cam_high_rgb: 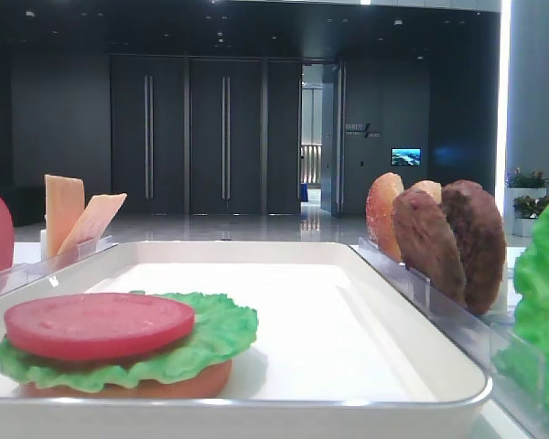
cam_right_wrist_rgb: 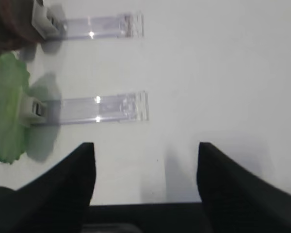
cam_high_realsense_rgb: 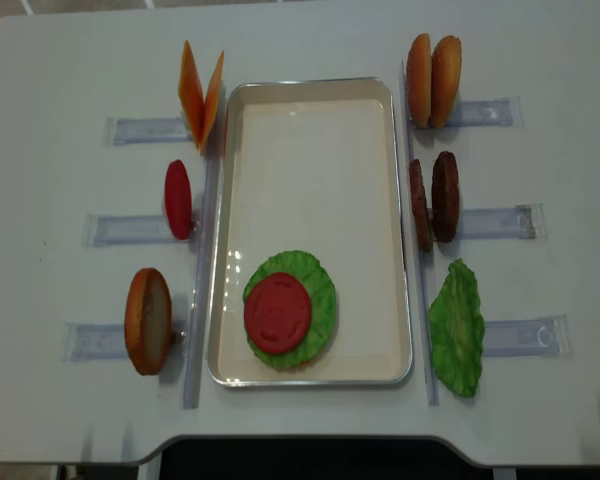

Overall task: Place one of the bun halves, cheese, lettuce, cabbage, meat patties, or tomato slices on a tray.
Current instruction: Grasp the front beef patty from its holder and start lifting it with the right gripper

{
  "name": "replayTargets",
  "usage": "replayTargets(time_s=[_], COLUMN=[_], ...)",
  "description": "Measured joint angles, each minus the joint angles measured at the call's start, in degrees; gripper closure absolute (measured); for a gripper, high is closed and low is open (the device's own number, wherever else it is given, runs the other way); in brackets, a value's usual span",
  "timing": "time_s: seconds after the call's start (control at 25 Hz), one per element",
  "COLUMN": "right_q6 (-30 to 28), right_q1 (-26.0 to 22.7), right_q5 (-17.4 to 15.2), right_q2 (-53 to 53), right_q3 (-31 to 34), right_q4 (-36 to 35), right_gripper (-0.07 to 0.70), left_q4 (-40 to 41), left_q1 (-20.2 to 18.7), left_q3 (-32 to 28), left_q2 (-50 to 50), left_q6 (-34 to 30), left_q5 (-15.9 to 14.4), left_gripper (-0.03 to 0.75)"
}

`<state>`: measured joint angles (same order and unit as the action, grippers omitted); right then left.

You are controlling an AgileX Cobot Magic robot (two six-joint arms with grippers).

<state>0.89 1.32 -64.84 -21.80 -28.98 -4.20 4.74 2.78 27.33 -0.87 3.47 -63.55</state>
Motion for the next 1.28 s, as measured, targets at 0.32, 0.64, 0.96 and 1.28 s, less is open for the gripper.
replayTargets(time_s=[0.32, 0.64, 0.96, 1.28], right_q6=[-0.89, -1.39, -2.82, -2.88], right_q1=[0.0, 0.0, 0.0, 0.0], right_q5=[0.02, 2.66, 3.25, 4.75], right_q2=[-17.97, -28.86, -39.58, -48.3], right_q3=[-4.04, -10.33, -17.97, -24.81], right_q4=[-0.05, 0.01, 0.01, 0.01], right_gripper=[0.197, 0.196, 0.196, 0.196], left_q4=[0.0, 0.0, 0.0, 0.0], left_q1=[0.0, 0.0, 0.0, 0.0], left_q3=[0.0, 0.0, 0.0, 0.0], left_q2=[0.0, 0.0, 0.0, 0.0], left_q6=[0.0, 0.0, 0.0, 0.0], left_q5=[-0.05, -0.05, -0.05, -0.05], left_gripper=[0.307, 0.307, 0.307, 0.307])
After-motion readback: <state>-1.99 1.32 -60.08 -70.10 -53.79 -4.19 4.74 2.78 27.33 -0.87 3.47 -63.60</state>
